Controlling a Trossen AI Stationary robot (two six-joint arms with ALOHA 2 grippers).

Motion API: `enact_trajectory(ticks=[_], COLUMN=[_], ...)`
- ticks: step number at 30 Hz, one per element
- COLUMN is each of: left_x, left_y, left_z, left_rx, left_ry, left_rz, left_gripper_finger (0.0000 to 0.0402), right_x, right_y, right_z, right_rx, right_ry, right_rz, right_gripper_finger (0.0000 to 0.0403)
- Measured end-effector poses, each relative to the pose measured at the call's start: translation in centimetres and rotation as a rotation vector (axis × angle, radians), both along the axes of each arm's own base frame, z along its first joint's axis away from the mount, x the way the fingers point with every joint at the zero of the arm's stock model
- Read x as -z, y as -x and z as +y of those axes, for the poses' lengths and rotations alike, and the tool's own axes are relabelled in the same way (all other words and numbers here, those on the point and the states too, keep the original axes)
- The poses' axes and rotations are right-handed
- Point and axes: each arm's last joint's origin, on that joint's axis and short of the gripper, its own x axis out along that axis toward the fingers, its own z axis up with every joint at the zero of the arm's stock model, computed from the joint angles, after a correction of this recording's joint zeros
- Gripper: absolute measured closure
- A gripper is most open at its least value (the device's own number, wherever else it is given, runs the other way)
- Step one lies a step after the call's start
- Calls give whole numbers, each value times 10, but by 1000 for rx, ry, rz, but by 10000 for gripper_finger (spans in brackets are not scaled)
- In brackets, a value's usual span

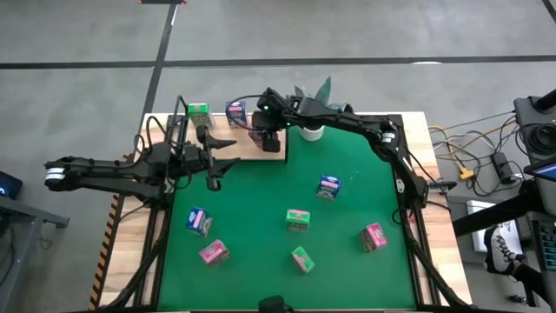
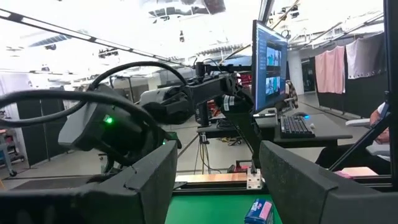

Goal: Stack cereal on shelf
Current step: Put the top pink cereal box on the shelf

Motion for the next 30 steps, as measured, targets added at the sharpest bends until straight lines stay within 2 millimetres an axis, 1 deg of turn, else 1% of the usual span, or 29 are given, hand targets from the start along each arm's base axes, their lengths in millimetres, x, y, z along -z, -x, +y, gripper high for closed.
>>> enact_trajectory(ticks=[7, 9, 17, 20, 22, 26, 30], left_x=[2, 2, 1, 1, 1, 1, 1], left_y=[-2, -2, -2, -2, -2, -2, -2], left_z=[0, 0, 0, 0, 0, 0, 0], left_rx=[-5, -5, -5, -5, -4, -4, -5], left_ry=[-16, -17, -17, -17, -17, -17, -17], left_rz=[13, 13, 13, 13, 13, 12, 12], left_gripper_finger=[189, 189, 189, 189, 189, 189, 189], right_x=[1, 2, 6, 4, 0, -13, -29], right_y=[0, 1, 3, 5, 8, 14, 21], right_z=[1, 1, 1, 2, 4, 11, 21], right_rx=[-19, -19, -23, -17, -12, 5, 17], right_ry=[-13, -13, -22, -22, -30, -42, -27], right_rz=[1, 4, 40, 57, 63, 48, 39], right_gripper_finger=[215, 209, 154, 138, 131, 127, 139])
